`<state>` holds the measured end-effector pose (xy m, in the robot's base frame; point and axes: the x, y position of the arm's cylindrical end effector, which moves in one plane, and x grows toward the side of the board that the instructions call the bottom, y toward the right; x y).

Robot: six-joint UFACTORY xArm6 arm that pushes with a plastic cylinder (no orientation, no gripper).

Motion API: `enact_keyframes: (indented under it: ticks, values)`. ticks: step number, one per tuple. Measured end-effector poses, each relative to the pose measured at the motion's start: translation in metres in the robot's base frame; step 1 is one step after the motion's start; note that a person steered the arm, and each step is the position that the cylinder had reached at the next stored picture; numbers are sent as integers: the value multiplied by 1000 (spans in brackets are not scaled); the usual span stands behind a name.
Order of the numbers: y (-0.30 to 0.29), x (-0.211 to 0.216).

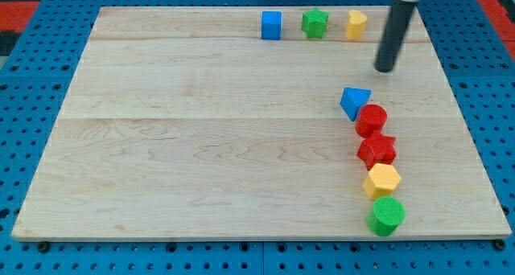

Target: Place the blue triangle below the green star

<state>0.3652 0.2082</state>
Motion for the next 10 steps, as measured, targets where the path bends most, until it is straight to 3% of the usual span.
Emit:
enact_keyframes:
  ticks: [2, 3, 4, 5, 9, 10]
  values:
    - [-13, 81]
    - [-73, 104]
    - [-93, 102]
    - [-62, 102]
    - [-61, 35]
    - [-89, 27]
